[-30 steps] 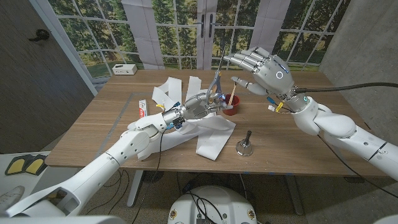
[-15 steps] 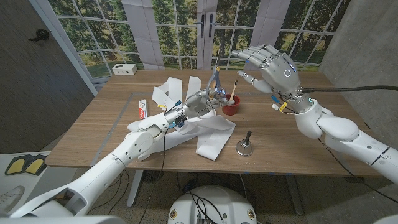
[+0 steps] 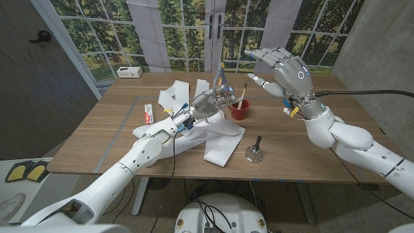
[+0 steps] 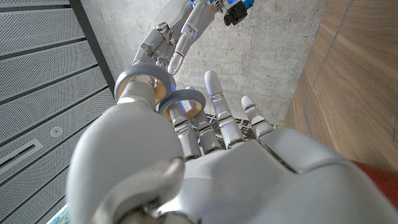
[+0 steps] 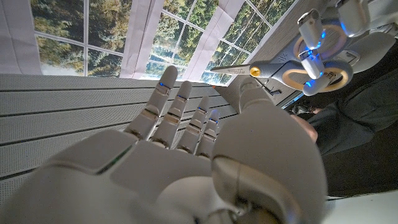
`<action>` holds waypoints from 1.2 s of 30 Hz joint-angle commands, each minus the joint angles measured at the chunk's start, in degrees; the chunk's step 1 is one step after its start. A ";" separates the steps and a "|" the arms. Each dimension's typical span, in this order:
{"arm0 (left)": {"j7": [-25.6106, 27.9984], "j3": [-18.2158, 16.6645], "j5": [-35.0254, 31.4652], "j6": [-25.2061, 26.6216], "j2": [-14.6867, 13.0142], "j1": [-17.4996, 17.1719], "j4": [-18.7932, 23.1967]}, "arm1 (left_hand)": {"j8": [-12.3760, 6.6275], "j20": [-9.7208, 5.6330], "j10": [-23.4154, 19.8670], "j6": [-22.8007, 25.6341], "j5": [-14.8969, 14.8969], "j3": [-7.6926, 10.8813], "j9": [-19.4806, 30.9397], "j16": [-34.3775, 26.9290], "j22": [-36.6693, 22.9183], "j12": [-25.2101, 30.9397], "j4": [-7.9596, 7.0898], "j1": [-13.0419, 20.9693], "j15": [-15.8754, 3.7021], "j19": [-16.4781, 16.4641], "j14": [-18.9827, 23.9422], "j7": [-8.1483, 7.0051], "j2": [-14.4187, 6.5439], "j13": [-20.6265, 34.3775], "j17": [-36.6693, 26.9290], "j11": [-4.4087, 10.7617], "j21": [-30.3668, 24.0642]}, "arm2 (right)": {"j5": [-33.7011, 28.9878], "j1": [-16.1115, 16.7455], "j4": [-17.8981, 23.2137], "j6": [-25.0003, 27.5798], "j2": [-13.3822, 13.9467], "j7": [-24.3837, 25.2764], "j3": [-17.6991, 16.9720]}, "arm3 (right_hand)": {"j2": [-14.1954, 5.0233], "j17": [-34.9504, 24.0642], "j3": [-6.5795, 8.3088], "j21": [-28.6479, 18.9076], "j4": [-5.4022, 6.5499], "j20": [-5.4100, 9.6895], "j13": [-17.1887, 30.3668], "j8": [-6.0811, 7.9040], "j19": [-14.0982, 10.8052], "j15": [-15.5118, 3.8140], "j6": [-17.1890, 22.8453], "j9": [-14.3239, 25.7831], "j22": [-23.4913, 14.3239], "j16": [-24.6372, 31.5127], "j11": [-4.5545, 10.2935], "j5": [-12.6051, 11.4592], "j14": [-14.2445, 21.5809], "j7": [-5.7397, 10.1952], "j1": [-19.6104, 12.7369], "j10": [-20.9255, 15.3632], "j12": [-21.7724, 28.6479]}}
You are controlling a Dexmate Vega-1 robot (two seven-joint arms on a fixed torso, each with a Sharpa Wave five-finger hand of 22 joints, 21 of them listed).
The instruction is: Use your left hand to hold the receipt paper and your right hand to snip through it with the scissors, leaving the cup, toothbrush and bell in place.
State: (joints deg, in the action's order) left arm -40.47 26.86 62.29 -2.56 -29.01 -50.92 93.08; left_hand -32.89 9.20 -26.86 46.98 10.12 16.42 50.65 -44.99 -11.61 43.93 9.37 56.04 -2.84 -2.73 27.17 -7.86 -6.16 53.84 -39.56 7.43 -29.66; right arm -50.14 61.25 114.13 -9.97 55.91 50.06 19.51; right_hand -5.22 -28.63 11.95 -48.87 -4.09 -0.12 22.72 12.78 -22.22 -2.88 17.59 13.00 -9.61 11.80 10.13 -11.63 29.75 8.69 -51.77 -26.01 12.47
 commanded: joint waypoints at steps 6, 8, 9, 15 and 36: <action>0.23 -1.26 2.05 0.17 1.10 -0.47 -0.57 | 0.28 0.34 -5.04 -0.14 0.05 1.85 -0.69 1.45 -0.06 10.57 -1.67 -1.60 -9.07 0.00 -0.38 -0.36 -1.33 0.46 0.56 4.41 0.24 | 5.38 3.37 1.00 -0.03 -3.68 -5.63 -2.52 | -0.22 0.69 -0.09 0.98 0.23 -0.79 -0.29 -0.44 0.86 -9.31 -0.71 -0.15 0.02 -0.42 -0.28 0.01 -0.66 -0.65 1.48 0.38 -0.75; -0.55 -1.08 1.75 -0.10 1.26 -0.20 -1.09 | 0.07 0.44 -4.64 0.56 0.03 1.85 -1.06 2.33 -0.05 10.29 -1.49 -1.68 -9.17 0.34 -1.06 -0.33 -0.91 0.29 0.88 4.42 0.41 | 5.06 3.30 0.73 -0.19 -3.96 -5.55 -2.49 | -0.20 0.81 -0.10 1.17 0.25 -0.83 -0.35 -0.48 1.08 -9.31 -0.79 -0.18 0.02 -0.40 -0.28 0.01 -0.63 -0.62 1.61 0.42 -0.80; -0.70 -0.96 1.47 0.01 1.11 -0.01 -1.17 | 1.32 0.48 -3.96 -1.44 0.01 1.55 -1.77 3.00 -0.03 9.39 -1.50 -2.22 -9.08 0.56 -1.61 -0.76 -0.23 -0.77 1.03 4.41 0.58 | 4.83 3.32 0.73 -0.10 -4.01 -5.66 -2.54 | -0.19 0.87 -0.11 1.21 0.26 -0.93 -0.38 -0.50 1.07 -9.28 -0.83 -0.19 0.02 -0.37 -0.30 0.01 -0.59 -0.69 1.68 0.41 -0.80; -0.98 -0.75 0.55 -0.54 1.26 0.34 -1.68 | 3.51 0.67 -3.06 -3.84 0.15 1.16 -3.16 4.98 0.00 8.37 -1.57 -3.24 -8.97 1.04 -2.17 -0.92 0.85 -2.08 2.15 4.55 0.94 | 4.34 2.68 0.09 -0.76 -4.41 -5.72 -2.52 | -0.37 1.03 0.06 1.67 0.09 -1.37 -0.54 -0.55 1.58 -9.53 -0.89 -0.26 0.02 -0.22 -0.21 -0.04 -0.57 -0.64 1.58 0.55 -0.91; -1.51 0.10 -1.73 -2.27 1.95 1.25 -3.25 | 15.97 1.19 3.34 -8.54 0.58 -0.25 -14.47 10.98 0.11 0.00 -2.32 -8.44 -6.91 1.77 -5.47 -0.80 3.82 -10.22 5.75 4.49 2.49 | 3.06 -0.60 -1.69 -2.63 -5.16 -6.03 -1.65 | -0.43 1.41 0.15 2.61 -0.35 -1.99 -0.99 -0.43 1.95 -9.54 -0.43 -0.43 0.02 0.30 0.26 -0.09 -0.30 -0.34 1.63 0.30 -0.91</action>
State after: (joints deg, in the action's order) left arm -41.43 26.49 61.69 -3.92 -27.40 -50.29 90.71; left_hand -18.52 9.91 -23.08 41.22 10.35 16.00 38.38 -35.50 -11.45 46.60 7.27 48.39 -2.53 -1.40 22.65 -9.29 -2.42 45.36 -34.86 9.36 -27.67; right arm -46.50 61.85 113.06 -12.12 51.10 44.29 17.51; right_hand -5.67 -27.08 11.95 -46.36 -4.10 -1.97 21.78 12.38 -20.37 -2.98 16.87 12.50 -9.62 11.75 10.13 -11.63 29.25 7.98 -50.45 -25.56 11.65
